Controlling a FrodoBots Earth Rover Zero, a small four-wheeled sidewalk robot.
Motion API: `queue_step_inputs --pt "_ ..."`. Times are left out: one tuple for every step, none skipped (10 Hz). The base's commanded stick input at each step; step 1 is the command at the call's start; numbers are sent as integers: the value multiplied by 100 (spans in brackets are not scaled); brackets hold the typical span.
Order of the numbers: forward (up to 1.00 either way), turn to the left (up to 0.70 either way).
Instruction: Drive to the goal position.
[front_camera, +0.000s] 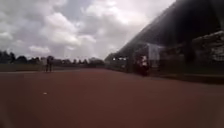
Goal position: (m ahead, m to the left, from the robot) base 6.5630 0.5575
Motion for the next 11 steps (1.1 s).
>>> queue_step_inputs --pt "70 0" --pt "70 0" --pt "70 0" --pt "70 0" --pt "70 0" --pt "70 0" --pt "70 0" --pt "70 0" --pt "70 0" --pt "70 0" --pt "70 0"
